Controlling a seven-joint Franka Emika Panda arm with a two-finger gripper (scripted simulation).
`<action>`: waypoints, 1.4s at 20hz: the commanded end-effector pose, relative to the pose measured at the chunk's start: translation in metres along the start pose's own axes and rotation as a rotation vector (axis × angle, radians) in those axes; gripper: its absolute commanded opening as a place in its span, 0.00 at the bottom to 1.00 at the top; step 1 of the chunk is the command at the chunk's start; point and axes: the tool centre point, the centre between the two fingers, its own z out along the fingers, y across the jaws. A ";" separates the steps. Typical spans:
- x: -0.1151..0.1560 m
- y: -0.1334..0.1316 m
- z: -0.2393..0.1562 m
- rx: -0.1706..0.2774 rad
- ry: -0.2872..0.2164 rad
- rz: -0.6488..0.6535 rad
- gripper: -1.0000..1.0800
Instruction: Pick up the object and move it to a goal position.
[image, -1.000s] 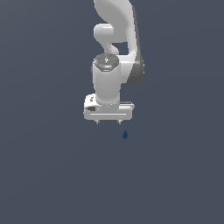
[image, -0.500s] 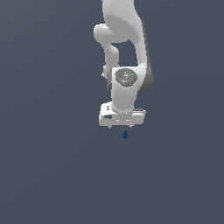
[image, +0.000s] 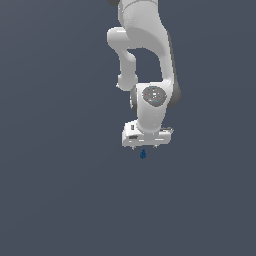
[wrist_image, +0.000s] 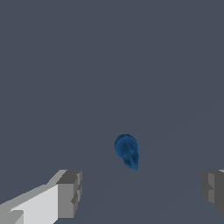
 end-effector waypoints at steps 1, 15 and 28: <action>0.000 0.000 0.003 0.000 0.000 0.001 0.96; 0.000 -0.001 0.051 0.000 0.001 0.001 0.96; 0.001 -0.001 0.050 0.000 0.004 -0.002 0.00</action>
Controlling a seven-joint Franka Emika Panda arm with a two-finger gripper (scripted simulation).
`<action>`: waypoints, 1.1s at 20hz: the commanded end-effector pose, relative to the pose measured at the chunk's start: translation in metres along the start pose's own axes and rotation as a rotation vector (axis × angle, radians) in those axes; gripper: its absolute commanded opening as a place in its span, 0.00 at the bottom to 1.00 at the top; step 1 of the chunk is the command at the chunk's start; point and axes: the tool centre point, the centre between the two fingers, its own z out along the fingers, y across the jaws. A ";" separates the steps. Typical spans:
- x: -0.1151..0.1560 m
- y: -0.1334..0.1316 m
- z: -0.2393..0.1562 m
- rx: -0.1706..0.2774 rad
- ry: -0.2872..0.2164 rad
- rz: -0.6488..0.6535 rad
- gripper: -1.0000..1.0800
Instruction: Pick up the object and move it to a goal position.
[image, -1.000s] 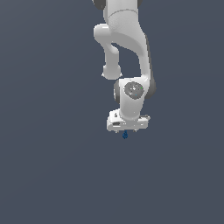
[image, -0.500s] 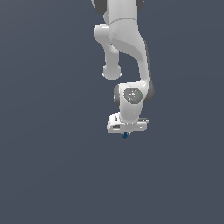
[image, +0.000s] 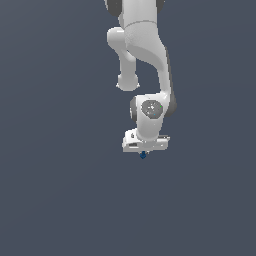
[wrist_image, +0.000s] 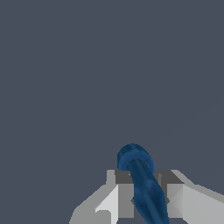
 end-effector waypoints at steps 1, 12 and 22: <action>0.002 -0.001 -0.002 0.002 0.005 -0.005 0.00; 0.051 -0.020 -0.050 0.040 0.133 -0.132 0.00; 0.113 -0.062 -0.148 0.109 0.356 -0.353 0.00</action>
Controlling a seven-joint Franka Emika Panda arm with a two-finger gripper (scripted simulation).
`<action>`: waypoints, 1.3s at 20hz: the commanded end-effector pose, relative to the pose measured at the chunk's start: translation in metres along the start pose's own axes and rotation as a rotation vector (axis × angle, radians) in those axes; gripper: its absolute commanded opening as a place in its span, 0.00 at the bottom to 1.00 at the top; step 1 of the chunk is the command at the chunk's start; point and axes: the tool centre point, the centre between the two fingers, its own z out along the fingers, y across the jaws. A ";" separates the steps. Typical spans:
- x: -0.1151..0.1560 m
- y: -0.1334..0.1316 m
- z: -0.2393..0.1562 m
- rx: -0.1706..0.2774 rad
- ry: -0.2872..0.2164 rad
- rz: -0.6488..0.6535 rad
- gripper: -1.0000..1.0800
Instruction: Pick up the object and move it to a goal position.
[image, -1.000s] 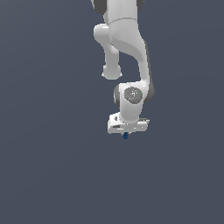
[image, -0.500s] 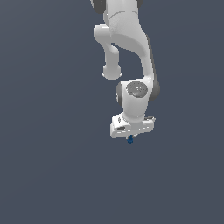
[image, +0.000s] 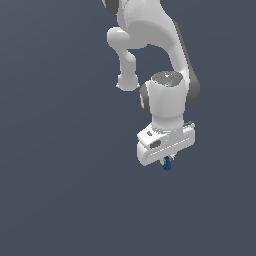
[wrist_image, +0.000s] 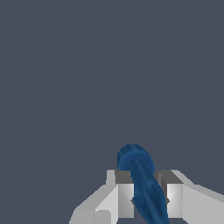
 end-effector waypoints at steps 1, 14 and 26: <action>0.023 -0.008 -0.021 0.017 0.058 -0.058 0.00; 0.102 -0.056 -0.128 0.103 0.311 -0.313 0.00; 0.122 -0.080 -0.180 0.146 0.419 -0.422 0.00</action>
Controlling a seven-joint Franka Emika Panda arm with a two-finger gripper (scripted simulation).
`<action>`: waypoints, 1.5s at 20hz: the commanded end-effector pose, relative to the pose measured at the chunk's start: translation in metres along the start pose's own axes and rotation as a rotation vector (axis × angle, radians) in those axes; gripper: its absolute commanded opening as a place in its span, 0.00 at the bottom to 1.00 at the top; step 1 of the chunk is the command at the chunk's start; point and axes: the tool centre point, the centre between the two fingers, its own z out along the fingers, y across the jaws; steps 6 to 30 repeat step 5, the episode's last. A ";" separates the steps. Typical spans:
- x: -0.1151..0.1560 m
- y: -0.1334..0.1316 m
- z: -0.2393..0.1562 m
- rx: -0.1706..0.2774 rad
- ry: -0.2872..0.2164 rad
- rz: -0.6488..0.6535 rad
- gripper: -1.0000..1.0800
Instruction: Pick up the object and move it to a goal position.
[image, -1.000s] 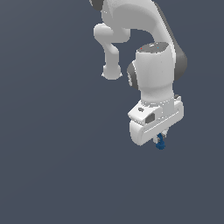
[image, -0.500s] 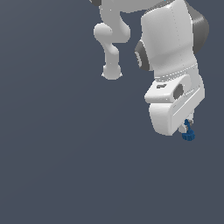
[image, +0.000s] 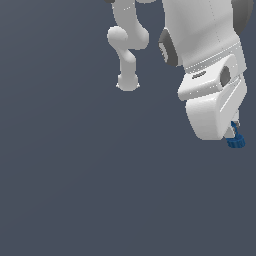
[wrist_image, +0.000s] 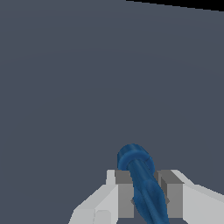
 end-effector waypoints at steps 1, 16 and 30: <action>0.004 -0.002 -0.004 0.005 0.011 -0.011 0.00; 0.006 -0.003 -0.006 0.008 0.016 -0.016 0.00; 0.006 -0.003 -0.006 0.008 0.016 -0.016 0.00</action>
